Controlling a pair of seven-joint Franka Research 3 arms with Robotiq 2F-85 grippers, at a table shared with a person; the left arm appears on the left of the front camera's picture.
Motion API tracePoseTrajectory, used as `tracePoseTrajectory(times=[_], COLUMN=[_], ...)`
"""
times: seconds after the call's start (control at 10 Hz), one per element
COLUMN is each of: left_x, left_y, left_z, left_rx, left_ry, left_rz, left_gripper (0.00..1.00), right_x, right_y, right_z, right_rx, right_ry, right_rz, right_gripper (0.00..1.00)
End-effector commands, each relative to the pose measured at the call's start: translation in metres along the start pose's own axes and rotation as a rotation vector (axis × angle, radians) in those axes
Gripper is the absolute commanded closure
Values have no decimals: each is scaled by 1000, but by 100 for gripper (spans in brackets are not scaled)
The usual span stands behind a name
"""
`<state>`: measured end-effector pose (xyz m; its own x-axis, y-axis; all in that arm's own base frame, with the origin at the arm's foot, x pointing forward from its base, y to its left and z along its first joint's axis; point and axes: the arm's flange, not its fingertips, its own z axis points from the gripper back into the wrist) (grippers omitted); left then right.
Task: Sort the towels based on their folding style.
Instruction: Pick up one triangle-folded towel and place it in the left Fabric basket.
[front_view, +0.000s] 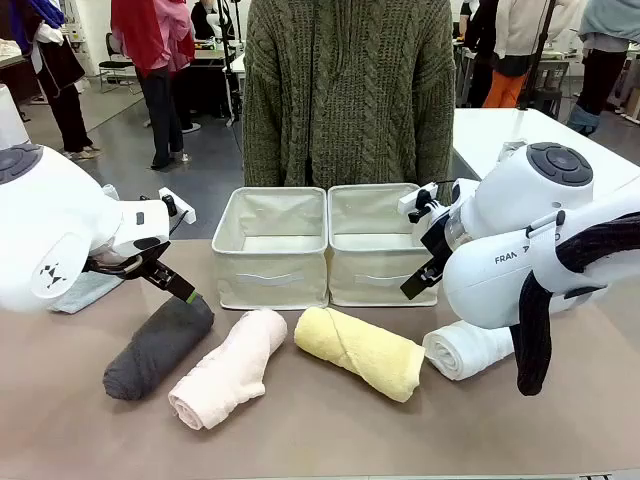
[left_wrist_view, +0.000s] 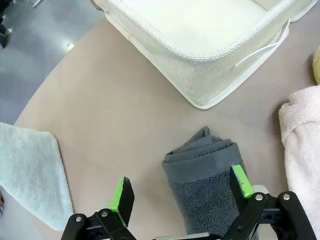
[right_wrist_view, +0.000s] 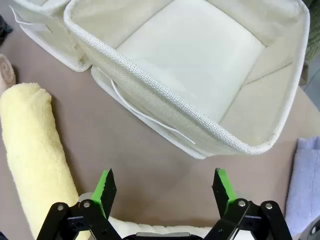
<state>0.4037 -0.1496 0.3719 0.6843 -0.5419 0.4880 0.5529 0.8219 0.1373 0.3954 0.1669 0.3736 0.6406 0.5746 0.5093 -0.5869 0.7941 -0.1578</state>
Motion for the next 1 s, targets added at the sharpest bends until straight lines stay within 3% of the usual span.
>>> tracePoseTrajectory(times=[0.0, 0.9], left_x=[0, 0], left_y=[0, 0], left_z=[0, 0], left_rx=[0, 0], left_ry=[0, 0], left_rz=[0, 0], left_gripper=[0, 0], right_x=[0, 0], right_y=[0, 0], right_z=[0, 0], right_rx=[0, 0], right_ry=[0, 0], right_rz=[0, 0], right_gripper=[0, 0])
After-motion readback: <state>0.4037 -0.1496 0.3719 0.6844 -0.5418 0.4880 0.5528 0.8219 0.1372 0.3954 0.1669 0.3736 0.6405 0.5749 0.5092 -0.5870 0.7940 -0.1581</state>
